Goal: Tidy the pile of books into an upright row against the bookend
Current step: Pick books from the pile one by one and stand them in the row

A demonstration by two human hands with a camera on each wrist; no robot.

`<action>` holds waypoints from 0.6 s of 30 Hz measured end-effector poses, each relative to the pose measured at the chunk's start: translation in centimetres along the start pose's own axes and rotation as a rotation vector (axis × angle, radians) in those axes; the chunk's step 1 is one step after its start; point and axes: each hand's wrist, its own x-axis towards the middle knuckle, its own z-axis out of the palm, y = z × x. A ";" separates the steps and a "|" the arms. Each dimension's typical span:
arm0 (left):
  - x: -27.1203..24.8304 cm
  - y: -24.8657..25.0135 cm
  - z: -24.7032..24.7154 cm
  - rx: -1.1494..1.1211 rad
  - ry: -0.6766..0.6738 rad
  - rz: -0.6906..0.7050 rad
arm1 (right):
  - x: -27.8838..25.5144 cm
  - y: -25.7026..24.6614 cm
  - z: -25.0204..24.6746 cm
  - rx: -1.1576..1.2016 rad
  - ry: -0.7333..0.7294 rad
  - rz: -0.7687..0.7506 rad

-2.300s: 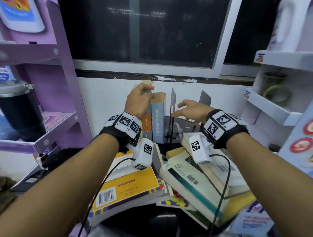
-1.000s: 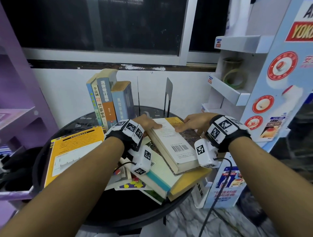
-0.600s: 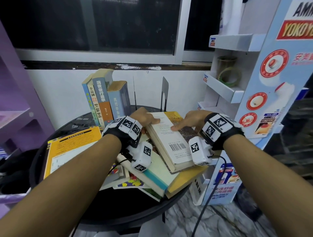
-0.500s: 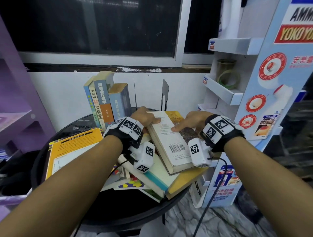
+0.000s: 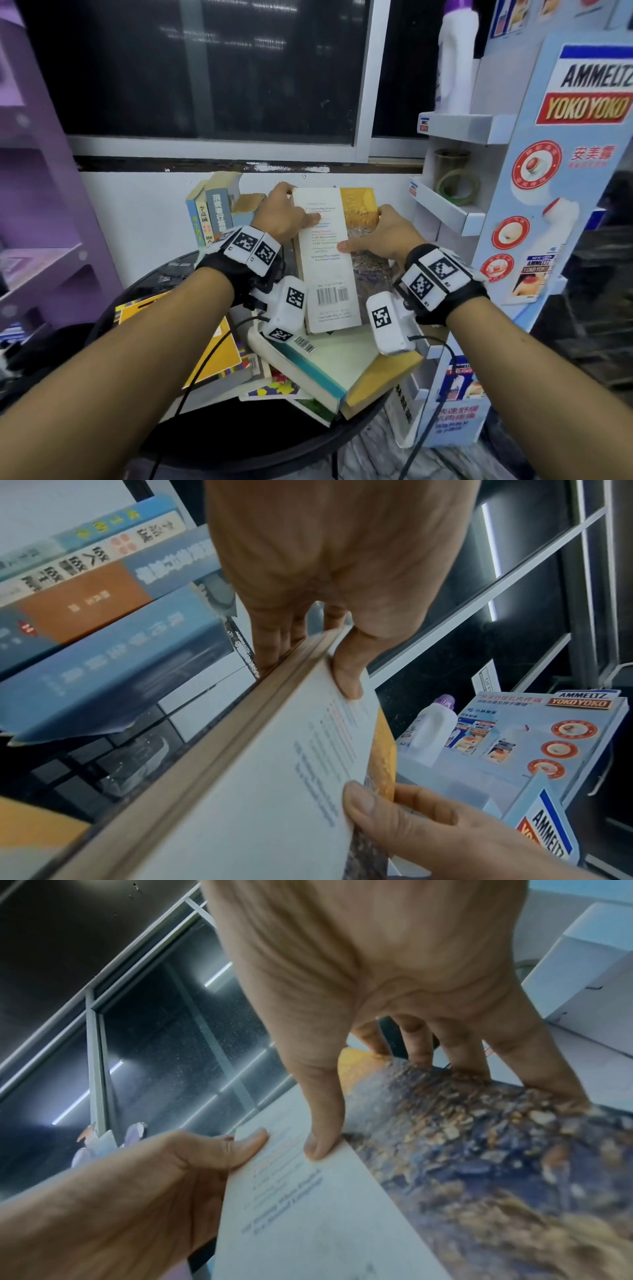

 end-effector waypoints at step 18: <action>-0.8 -2.0 -2.7 -0.457 -0.129 0.046 | -0.5 -0.6 2.2 0.499 0.267 -0.169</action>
